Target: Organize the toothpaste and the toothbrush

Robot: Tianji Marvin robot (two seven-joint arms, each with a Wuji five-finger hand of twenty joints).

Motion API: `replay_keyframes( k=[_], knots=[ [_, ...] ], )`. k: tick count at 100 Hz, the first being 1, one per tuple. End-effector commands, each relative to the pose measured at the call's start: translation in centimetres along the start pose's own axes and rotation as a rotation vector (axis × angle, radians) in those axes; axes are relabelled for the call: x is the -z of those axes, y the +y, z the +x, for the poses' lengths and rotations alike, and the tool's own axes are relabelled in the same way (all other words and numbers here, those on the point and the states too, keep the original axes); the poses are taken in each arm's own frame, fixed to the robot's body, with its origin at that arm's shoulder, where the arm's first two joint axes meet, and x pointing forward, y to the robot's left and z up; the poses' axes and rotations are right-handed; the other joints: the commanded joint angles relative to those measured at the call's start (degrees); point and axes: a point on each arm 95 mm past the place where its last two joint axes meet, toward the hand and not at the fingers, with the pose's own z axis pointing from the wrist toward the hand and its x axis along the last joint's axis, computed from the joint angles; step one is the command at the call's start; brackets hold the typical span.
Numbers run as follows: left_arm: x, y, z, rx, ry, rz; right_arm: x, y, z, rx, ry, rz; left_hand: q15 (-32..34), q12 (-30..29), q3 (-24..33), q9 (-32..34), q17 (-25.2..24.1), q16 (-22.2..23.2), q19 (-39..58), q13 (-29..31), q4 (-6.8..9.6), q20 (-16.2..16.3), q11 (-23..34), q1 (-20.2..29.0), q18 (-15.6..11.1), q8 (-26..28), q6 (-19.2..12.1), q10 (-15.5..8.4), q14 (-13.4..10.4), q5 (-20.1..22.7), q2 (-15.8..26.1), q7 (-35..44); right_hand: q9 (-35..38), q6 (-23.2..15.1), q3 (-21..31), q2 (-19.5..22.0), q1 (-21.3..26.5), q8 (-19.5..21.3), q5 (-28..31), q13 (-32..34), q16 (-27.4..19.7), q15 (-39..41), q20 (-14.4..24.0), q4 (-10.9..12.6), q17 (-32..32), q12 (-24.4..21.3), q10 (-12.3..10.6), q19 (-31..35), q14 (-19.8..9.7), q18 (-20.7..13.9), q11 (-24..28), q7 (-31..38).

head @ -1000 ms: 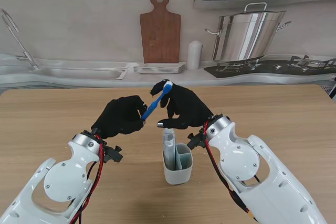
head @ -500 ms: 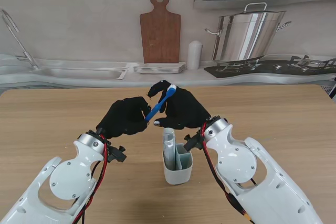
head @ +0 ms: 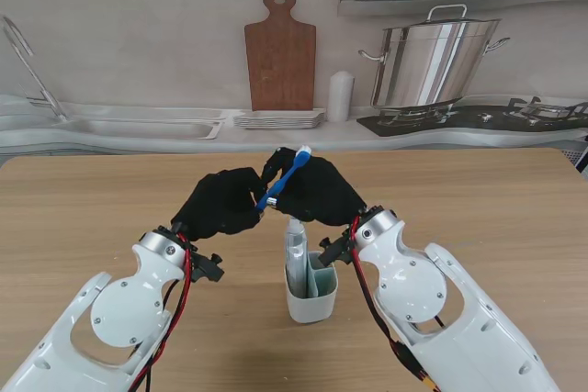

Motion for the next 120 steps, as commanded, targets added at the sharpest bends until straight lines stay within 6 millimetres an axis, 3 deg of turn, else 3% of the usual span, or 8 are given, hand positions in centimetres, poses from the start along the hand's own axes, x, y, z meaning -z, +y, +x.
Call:
replay_keyframes(
  k=[1, 12, 65, 94, 120],
  knots=[
    [-0.07, 0.19, 0.33, 0.008, 0.006, -0.015, 0.15, -0.54, 0.11, -0.012, -0.005, 0.011, 3.5, -1.3, 5.4, 2.7, 2.2, -0.5, 10.3, 1.3, 0.13, -0.5, 1.3, 3.2, -1.6, 1.0, -2.3, 4.0, 2.9, 5.2, 1.5, 2.9, 1.6, -2.2, 1.5, -1.1, 2.6, -1.1, 1.5, 1.1, 0.9, 1.3, -0.3, -3.3, 0.7, 0.2, -1.5, 1.8, -1.3, 0.2, 0.1, 2.8],
    [-0.1, 0.24, 0.2, 0.008, 0.003, -0.018, 0.16, -0.49, 0.12, -0.018, -0.005, 0.006, 3.5, -1.3, 5.4, 2.7, 2.1, -0.5, 10.3, 1.3, 0.04, -0.5, 1.3, 3.2, -1.6, 1.0, -2.3, 4.0, 2.9, 5.2, 1.5, 2.9, 2.4, -3.4, 1.7, -2.0, 4.9, -2.1, 1.8, 1.1, 1.2, 2.1, -0.3, -5.1, 1.2, -0.5, -1.5, 2.1, -1.2, 0.4, 0.3, 5.0],
    [-0.2, 0.32, 0.05, -0.002, -0.011, -0.033, 0.0, -0.45, 0.28, -0.027, 0.009, -0.011, 3.5, -1.2, 5.5, 2.6, 2.1, -0.6, 10.3, 1.3, -0.1, -0.5, 1.3, 3.3, -1.7, 1.1, -2.3, 4.0, 2.9, 5.1, 1.5, 2.9, 4.7, -7.9, 3.0, -4.1, 9.2, -2.2, 5.0, 1.2, 2.4, 4.9, -0.5, -6.2, 3.0, -1.4, -2.2, 2.7, -2.2, -0.1, 1.0, 9.2],
    [-0.39, 0.57, -0.15, -0.008, -0.009, -0.044, -0.02, -0.52, 0.38, -0.03, 0.025, -0.009, 3.5, -1.2, 5.5, 2.6, 2.1, -0.6, 10.3, 1.3, -0.18, -0.5, 1.3, 3.2, -1.7, 1.1, -2.4, 3.9, 2.9, 5.1, 1.5, 2.8, 5.6, -10.6, 5.5, -5.9, 12.1, -0.9, 6.8, 1.2, 3.7, 7.4, -0.8, -5.3, 3.9, -0.6, -2.3, 3.0, -3.7, -1.2, 2.7, 11.9],
    [-0.65, 0.77, -0.19, -0.009, -0.006, -0.05, -0.02, -0.3, 0.36, -0.048, 0.037, -0.005, 3.4, -1.2, 5.4, 2.6, 2.1, -0.6, 10.3, 1.3, -0.39, -0.5, 1.2, 3.1, -1.7, 1.2, -2.5, 3.9, 2.8, 5.0, 1.5, 2.8, 6.5, -11.7, 10.1, -9.7, 13.5, 5.9, 8.5, 1.4, 6.4, 11.5, 0.4, -2.6, 6.3, 1.9, -1.1, 1.5, -8.1, -3.9, 6.5, 12.8]
  ],
)
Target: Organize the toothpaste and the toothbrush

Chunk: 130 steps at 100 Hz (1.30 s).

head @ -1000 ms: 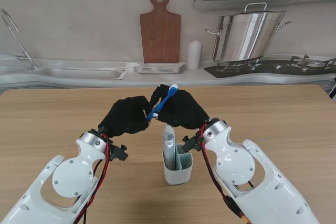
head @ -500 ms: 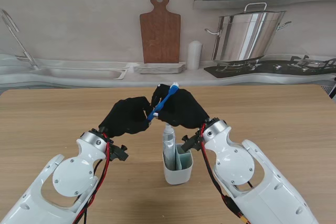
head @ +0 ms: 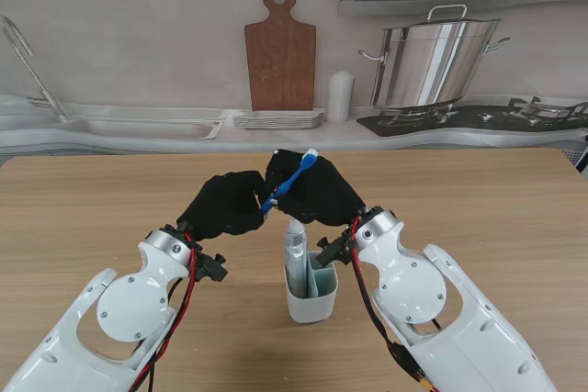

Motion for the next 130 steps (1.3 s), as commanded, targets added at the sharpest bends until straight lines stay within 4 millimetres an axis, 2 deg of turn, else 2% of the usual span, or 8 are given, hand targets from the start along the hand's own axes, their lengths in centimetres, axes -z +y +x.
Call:
replay_keyframes(
  k=[1, 40, 57, 67, 87, 110, 116, 130],
  knots=[
    [-0.06, 0.22, 0.4, 0.003, 0.011, -0.015, 0.01, -0.23, 0.09, -0.006, 0.005, 0.014, 3.4, -1.2, 4.9, 2.6, 2.1, -0.5, 10.2, 1.3, -0.09, -0.5, 1.2, 3.1, -2.1, 1.2, -3.0, 3.7, 2.5, 5.0, 1.5, 2.8, 2.3, -1.7, 4.8, -2.0, 1.6, 1.9, 1.7, 0.4, 2.0, 2.5, 1.1, 1.8, 1.3, 1.3, 1.1, 0.3, -6.7, -1.7, 3.2, 2.2],
    [-0.21, 0.42, 0.44, 0.005, 0.021, -0.019, 0.13, -0.22, 0.25, -0.062, 0.01, 0.025, 3.2, -1.2, 4.6, 2.3, 1.9, -0.5, 10.1, 1.2, -0.95, -0.5, 1.1, 3.2, -2.3, 1.1, -3.0, 3.5, 2.4, 4.7, 1.9, 2.6, 4.4, -2.1, 4.9, -6.3, 5.3, 9.8, 5.6, 0.5, 7.8, 12.8, 9.2, 13.8, 6.7, 5.9, 4.0, 1.7, -10.4, -3.8, 9.5, 3.6],
    [-0.12, 0.48, 0.43, 0.002, 0.025, -0.028, 0.23, -0.32, 0.3, -0.088, 0.007, 0.027, 2.2, -1.0, 3.3, 1.3, 1.3, -0.4, 9.7, 1.1, -3.1, -0.4, 0.5, 3.6, -2.9, 1.1, -3.4, 3.5, 2.1, 3.8, 2.8, 2.0, 6.5, -0.4, 4.9, -9.6, 5.8, 12.9, 9.0, 0.4, 10.4, 17.1, 14.6, 25.7, 7.8, 7.2, 5.4, 5.1, -11.0, -5.0, 11.2, 3.0],
    [-0.05, 0.49, 0.43, -0.002, 0.026, -0.032, 0.26, -0.32, 0.31, -0.09, 0.003, 0.022, 1.1, -0.7, 2.6, 0.6, 0.5, 0.3, 9.2, 1.0, -5.56, -0.2, 0.0, 3.6, -3.2, 1.2, -3.8, 3.3, 2.0, 3.0, 3.4, 1.4, 7.7, -0.1, 4.9, -10.8, 5.8, 13.8, 10.5, 0.4, 11.2, 18.5, 16.3, 30.8, 8.4, 7.6, 5.8, 6.9, -11.5, -5.9, 11.8, 3.0],
    [0.14, 0.4, 0.38, -0.022, 0.025, -0.04, 0.27, -0.25, 0.32, -0.087, 0.0, 0.017, -5.6, 1.1, 0.5, -3.3, -3.7, 6.1, 7.1, -0.2, -16.08, 2.1, -2.6, 4.0, -3.8, 1.1, -5.0, 2.4, 2.2, -0.7, 6.2, -0.5, 9.4, 0.0, 4.9, -12.1, 5.2, 14.6, 12.5, 0.1, 9.9, 20.6, 17.6, 38.4, 9.0, 7.9, 6.2, 9.5, -12.2, -7.4, 12.4, 2.8],
    [0.31, 0.18, 0.25, -0.058, 0.023, -0.037, 0.25, -0.07, 0.4, -0.083, -0.003, 0.01, -15.3, 0.1, -5.7, -11.5, -12.6, 8.2, 0.0, -8.2, -24.83, 6.6, -9.5, 3.1, -1.4, 2.4, -4.7, 3.2, 4.3, -7.1, 9.1, -5.9, 10.3, -0.2, 4.9, -12.3, 4.8, 15.0, 13.6, 0.0, 9.3, 21.8, 17.8, 41.9, 9.3, 8.2, 6.7, 10.5, -12.2, -7.7, 12.7, 2.6],
    [0.34, 0.1, 0.23, -0.067, 0.026, -0.035, 0.24, 0.02, 0.45, -0.083, -0.001, 0.009, -18.2, -2.2, -8.4, -14.6, -14.9, 8.7, -3.1, -10.3, -24.46, 9.1, -11.1, 1.8, -0.4, 3.7, -3.9, 3.5, 4.5, -8.6, 11.2, -8.7, 10.4, -0.3, 4.9, -12.4, 4.6, 15.1, 13.9, -0.1, 9.2, 22.1, 17.8, 43.0, 9.3, 8.3, 6.9, 10.7, -12.2, -7.9, 12.7, 2.6],
    [0.42, -0.08, 0.15, -0.078, 0.025, -0.032, 0.23, 0.16, 0.5, -0.082, 0.002, 0.005, -24.5, -10.6, -15.7, -21.4, -20.9, 8.2, -9.6, -15.1, -19.26, 12.1, -14.9, -1.1, 2.3, 5.9, -1.3, 4.2, 5.4, -11.8, 19.0, -15.1, 10.8, -0.5, 4.9, -12.2, 4.3, 15.4, 14.5, -0.2, 9.0, 22.5, 17.9, 46.0, 9.3, 8.3, 6.9, 11.1, -12.1, -8.1, 12.9, 2.6]
  ],
)
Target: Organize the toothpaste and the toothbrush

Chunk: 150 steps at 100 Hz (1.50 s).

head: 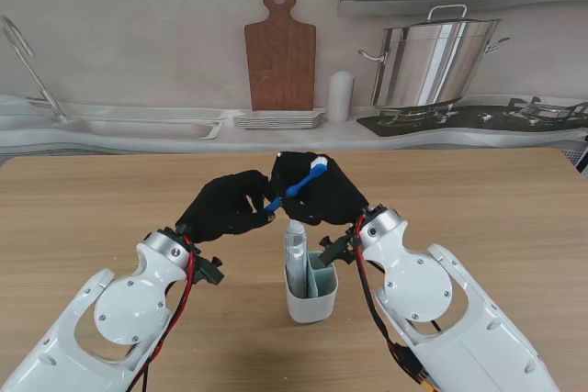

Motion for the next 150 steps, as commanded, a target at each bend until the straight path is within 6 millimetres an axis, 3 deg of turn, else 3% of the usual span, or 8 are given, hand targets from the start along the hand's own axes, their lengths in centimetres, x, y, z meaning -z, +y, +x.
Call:
replay_keyframes(
  k=[1, 14, 16, 21, 30, 37, 41, 150],
  knots=[
    [0.1, -0.1, 0.4, -0.002, 0.011, -0.009, 0.1, -0.3, 0.3, -0.007, 0.006, 0.012, -3.2, -3.1, -3.2, -3.2, -3.3, 0.4, -2.8, -2.0, 4.0, 2.0, -2.5, -2.9, 1.7, 1.2, 1.1, 0.2, 1.8, -2.5, 4.0, -2.4, 8.4, 0.3, 7.8, 1.5, 2.5, 0.9, 3.8, -1.0, -0.6, 3.0, 0.8, 9.0, 1.4, 0.7, 6.9, 3.7, -11.2, -3.0, 3.9, 2.9],
    [0.2, -0.2, 0.3, -0.02, 0.013, -0.007, 0.1, -0.3, 0.3, -0.008, 0.003, 0.008, -12.0, -6.0, -10.1, -9.0, -11.8, -3.0, -12.5, -8.5, 6.52, 3.3, -7.2, -4.3, 5.6, 0.7, 2.2, 1.2, 3.0, -6.5, 9.2, -7.5, 9.1, 0.2, 7.8, 1.9, 2.0, 1.0, 4.6, -1.1, -0.4, 3.3, 0.9, 11.9, 1.5, 0.5, 5.8, 4.2, -11.1, -3.3, 4.2, 2.8],
    [0.2, -0.2, 0.3, -0.022, 0.014, -0.007, 0.1, -0.3, 0.3, -0.009, 0.003, 0.008, -13.6, -6.4, -10.6, -9.8, -13.3, -3.8, -14.4, -9.5, 6.48, 3.3, -7.8, -4.3, 6.4, 0.5, 2.2, 1.3, 3.3, -7.1, 9.5, -8.1, 9.3, 0.3, 3.0, 6.2, 1.8, 1.1, 4.8, -1.1, -0.3, 3.3, 0.9, 21.1, 1.5, 0.4, 5.9, 4.3, -11.0, -3.4, 4.2, 2.7],
    [0.2, -0.2, 0.3, -0.026, 0.017, -0.008, 0.1, -0.3, 0.3, -0.01, 0.001, 0.007, -18.4, -7.7, -11.7, -12.4, -17.3, -6.5, -19.8, -12.8, 6.62, 2.8, -9.8, -4.4, 8.5, -0.6, 2.3, 1.7, 3.9, -8.6, 10.4, -10.2, 9.6, 0.4, -0.4, 9.6, 1.6, 0.7, 5.2, -1.1, -0.2, 3.5, 1.1, 28.2, 1.6, 0.5, 6.1, 4.6, -10.8, -3.4, 4.1, 2.8],
    [0.2, -0.3, 0.2, -0.033, 0.025, -0.012, 0.1, -0.3, 0.3, -0.008, -0.001, 0.005, -28.4, -10.7, -13.7, -16.9, -23.9, -14.1, -29.6, -19.0, 6.72, -0.2, -13.7, -4.9, 11.3, -3.2, 2.6, 2.2, 5.3, -11.1, 11.5, -14.4, 10.2, 0.4, -1.6, 13.1, 0.5, 0.8, 6.0, -1.2, 0.2, 3.6, 1.2, 32.9, 1.7, 0.3, 6.4, 5.0, -10.7, -3.7, 4.1, 2.5],
    [0.3, -0.3, 0.1, -0.036, 0.029, -0.014, 0.1, -0.2, 0.2, -0.006, -0.002, 0.005, -33.1, -12.7, -15.3, -18.9, -27.0, -19.0, -35.0, -21.7, 6.45, -2.7, -15.7, -5.0, 12.4, -5.2, 2.7, 2.3, 5.8, -12.0, 12.3, -16.9, 10.7, 0.2, 7.7, 85.3, -39.1, 0.7, 6.5, -1.3, 0.5, 3.7, 1.3, 26.8, 1.7, 0.4, 6.4, 5.3, -10.7, -3.9, 4.1, 2.5],
    [0.3, -0.4, 0.0, -0.037, 0.031, -0.015, 0.1, -0.2, 0.2, -0.006, -0.002, 0.006, -35.1, -13.8, -16.4, -19.8, -28.5, -21.2, -37.4, -23.0, 6.17, -4.0, -16.8, -5.1, 12.8, -6.2, 3.0, 2.5, 6.0, -12.6, 12.6, -18.2, 10.9, 0.3, 7.8, 97.1, -43.2, 0.6, 6.8, -1.3, 0.5, 3.8, 1.3, 23.2, 1.7, 0.4, 6.7, 5.5, -10.7, -3.8, 4.0, 2.5],
    [0.3, -0.5, -0.2, -0.056, 0.049, -0.008, -0.5, 1.6, 0.4, 0.046, -0.009, -0.063, -43.0, -19.5, -23.3, -26.6, -34.1, -31.0, -47.8, -30.1, 4.75, -11.0, -21.1, -5.2, 13.9, -10.4, 4.5, 4.1, 7.3, -18.1, 15.4, -23.7, 12.0, -0.9, 7.8, 93.6, -40.4, 2.8, 8.9, -1.4, 2.8, 4.2, 1.7, 27.1, 2.1, 2.3, 7.3, 7.3, -11.2, -5.5, 4.8, 1.6]
  ],
)
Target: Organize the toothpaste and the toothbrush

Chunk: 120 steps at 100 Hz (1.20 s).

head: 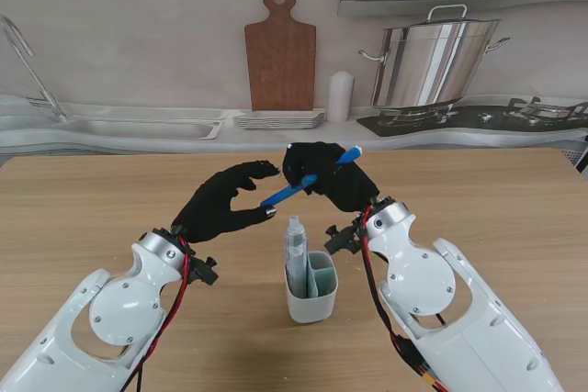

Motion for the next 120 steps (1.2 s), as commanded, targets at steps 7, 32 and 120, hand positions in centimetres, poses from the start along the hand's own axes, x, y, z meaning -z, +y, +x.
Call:
replay_keyframes(
  k=[7, 32, 120],
  knots=[
    [0.0, -0.1, 0.5, -0.002, 0.016, -0.008, -0.2, 0.4, 0.4, 0.008, 0.006, -0.008, -1.7, -3.2, -2.6, -3.1, -1.3, -1.5, -1.9, -2.1, -0.5, -1.4, -2.0, -0.7, 0.8, -1.5, 0.7, 0.2, 0.2, -3.5, 1.7, -1.9, 8.2, -1.0, 11.4, 12.1, 3.5, 1.2, 2.4, -2.1, 1.4, 2.0, 0.9, 4.0, 1.5, 1.5, 7.4, 4.9, -12.0, -5.2, 4.9, 2.7],
    [0.2, -0.3, 0.4, -0.006, 0.02, 0.001, -0.2, 1.8, 0.6, 0.034, 0.005, -0.045, -7.6, -8.0, -11.2, -6.2, -4.8, -9.8, -13.4, -7.5, -2.17, -9.3, -6.1, -1.6, 0.8, -5.3, 1.4, 0.1, 0.3, -5.7, 4.7, -7.1, 8.3, -1.3, 11.4, 12.3, 3.3, 1.4, 2.5, -2.1, 1.7, 2.0, 1.0, 3.9, 1.5, 1.5, 7.6, 5.2, -11.9, -5.2, 5.0, 2.6],
    [0.2, -0.4, 0.2, 0.004, 0.024, -0.008, 4.8, 8.5, -2.9, 0.166, -0.071, -0.028, -9.1, -10.5, -16.3, -7.7, -6.2, -14.7, -20.2, -11.0, -1.44, -13.2, -7.7, -1.1, 0.7, -6.7, 1.3, -0.1, 0.1, -6.5, 9.0, -9.8, 8.4, -1.4, 11.4, 13.3, 2.1, 1.4, 2.1, -2.0, 2.2, 2.0, 0.8, 2.7, 1.6, 1.8, 7.5, 5.7, -11.8, -4.3, 5.0, 2.5]
  ],
)
